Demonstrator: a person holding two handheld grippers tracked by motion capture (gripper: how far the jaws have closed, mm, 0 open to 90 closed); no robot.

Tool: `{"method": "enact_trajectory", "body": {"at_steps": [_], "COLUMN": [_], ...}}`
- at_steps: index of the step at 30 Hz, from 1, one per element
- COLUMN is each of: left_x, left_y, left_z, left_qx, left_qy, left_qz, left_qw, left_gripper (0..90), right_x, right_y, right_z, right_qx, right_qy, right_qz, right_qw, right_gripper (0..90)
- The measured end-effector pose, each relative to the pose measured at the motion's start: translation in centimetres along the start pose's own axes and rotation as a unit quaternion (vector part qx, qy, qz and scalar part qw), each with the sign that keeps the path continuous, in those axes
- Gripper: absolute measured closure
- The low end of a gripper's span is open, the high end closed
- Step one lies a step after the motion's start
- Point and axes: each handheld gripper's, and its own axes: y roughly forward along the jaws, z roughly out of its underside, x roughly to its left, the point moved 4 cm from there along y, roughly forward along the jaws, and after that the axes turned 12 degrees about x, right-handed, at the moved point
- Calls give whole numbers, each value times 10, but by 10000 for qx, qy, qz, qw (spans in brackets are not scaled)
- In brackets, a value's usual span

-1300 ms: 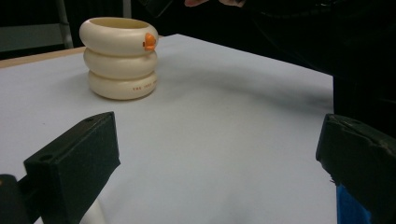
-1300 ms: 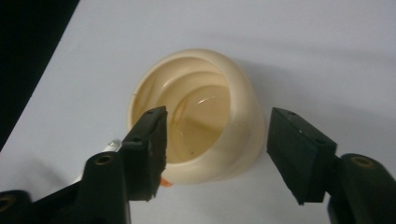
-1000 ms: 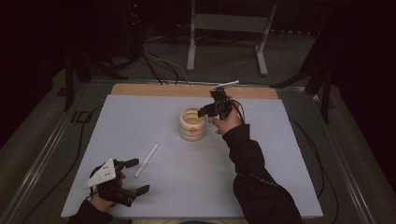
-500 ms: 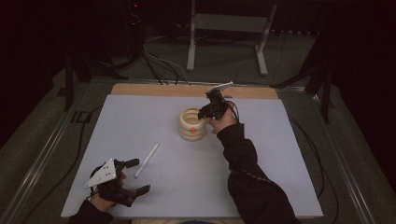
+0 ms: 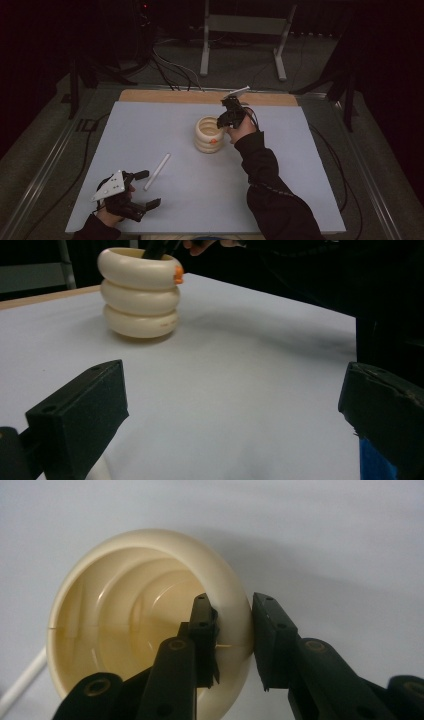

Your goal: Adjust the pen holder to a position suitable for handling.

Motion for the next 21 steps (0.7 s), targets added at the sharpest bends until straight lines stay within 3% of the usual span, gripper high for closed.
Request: {"method": "enact_trajectory", "body": {"at_steps": [8, 21], "left_x": [0, 0], "left_y": [1, 1], "left_z": [0, 0], "left_qx": [30, 40], "left_qy": [4, 16], "left_qz": [-6, -11], "left_qw": [10000, 10000], "left_gripper": [0, 0], "right_x": [-9, -21], "right_y": [-11, -20], "right_z": [20, 54], "right_qx": [147, 292], "right_qy": [-213, -389], "right_qz": [146, 172], "right_qw": [9996, 9987], "right_gripper": [719, 718]}}
